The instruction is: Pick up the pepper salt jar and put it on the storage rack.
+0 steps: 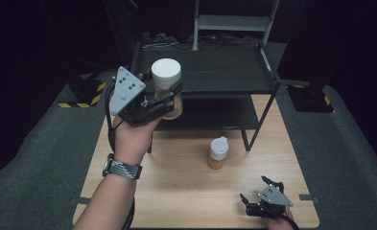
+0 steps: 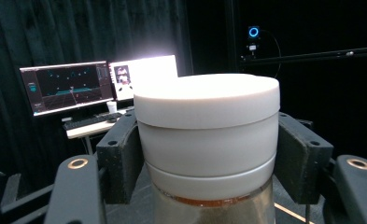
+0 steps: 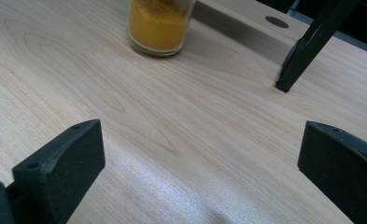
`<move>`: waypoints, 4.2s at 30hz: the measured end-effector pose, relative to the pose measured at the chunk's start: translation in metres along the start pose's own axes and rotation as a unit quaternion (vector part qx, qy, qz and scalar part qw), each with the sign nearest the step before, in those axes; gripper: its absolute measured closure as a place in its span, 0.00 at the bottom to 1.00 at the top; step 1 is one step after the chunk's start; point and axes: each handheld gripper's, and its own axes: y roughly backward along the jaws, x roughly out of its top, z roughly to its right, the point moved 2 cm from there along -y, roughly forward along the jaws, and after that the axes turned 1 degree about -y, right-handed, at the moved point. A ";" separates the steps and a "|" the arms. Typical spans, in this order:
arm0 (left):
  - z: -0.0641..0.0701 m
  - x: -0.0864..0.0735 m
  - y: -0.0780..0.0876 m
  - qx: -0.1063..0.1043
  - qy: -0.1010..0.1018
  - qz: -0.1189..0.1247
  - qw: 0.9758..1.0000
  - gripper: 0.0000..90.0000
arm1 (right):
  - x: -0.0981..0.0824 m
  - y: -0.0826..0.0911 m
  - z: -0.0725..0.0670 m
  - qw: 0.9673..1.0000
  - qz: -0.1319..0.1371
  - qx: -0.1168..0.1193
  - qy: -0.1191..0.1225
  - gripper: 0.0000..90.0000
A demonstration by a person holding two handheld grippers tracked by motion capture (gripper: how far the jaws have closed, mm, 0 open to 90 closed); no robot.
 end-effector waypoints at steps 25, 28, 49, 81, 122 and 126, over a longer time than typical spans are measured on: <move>-0.007 0.010 -0.054 0.032 0.006 -0.010 0.999 0.37 | -0.002 0.001 0.002 1.000 0.005 0.003 -0.004 0.00; -0.009 0.009 -0.059 0.038 0.005 -0.008 0.999 0.37 | -0.002 0.001 0.002 1.000 0.005 0.004 -0.004 0.00; -0.012 0.003 -0.089 0.063 0.004 -0.017 0.998 0.37 | -0.002 0.001 0.003 1.000 0.007 0.006 -0.005 0.00; -0.015 -0.009 -0.098 0.062 0.015 -0.018 0.998 0.37 | -0.004 0.002 0.003 1.000 0.011 0.007 -0.006 0.00; 0.000 0.000 -0.090 0.084 0.030 -0.030 0.996 0.01 | -0.003 0.002 0.003 1.000 0.010 0.007 -0.005 0.00; 0.002 0.001 -0.085 0.082 0.030 -0.032 0.996 0.00 | -0.003 0.002 0.003 1.000 0.010 0.007 -0.005 0.00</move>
